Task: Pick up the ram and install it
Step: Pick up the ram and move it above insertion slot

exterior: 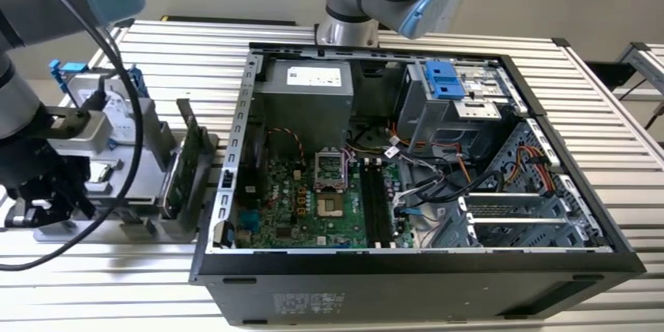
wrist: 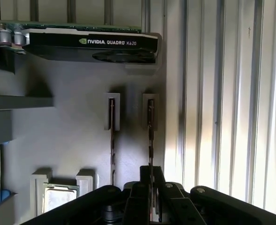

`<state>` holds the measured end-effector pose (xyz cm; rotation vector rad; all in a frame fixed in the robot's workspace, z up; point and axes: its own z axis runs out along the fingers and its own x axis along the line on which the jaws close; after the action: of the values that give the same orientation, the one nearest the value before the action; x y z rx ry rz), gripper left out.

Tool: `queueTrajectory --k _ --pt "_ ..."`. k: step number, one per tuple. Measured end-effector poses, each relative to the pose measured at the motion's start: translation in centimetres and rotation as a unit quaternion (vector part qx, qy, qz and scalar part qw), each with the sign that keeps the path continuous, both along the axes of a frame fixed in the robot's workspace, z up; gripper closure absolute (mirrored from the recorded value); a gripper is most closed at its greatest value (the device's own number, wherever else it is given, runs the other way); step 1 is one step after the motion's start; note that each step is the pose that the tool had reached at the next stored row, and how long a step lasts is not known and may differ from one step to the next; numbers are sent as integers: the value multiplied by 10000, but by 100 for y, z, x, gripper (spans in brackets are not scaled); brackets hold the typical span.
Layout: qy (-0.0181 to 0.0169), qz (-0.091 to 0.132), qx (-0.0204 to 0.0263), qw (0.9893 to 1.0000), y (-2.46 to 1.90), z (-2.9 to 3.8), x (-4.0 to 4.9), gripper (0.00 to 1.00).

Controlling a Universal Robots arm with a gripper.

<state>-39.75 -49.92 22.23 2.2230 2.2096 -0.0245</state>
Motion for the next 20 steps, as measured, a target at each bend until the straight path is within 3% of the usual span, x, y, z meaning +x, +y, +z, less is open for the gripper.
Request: queueTrajectory --k 20 --pt "0 0 0 10000 0 243 0 100"
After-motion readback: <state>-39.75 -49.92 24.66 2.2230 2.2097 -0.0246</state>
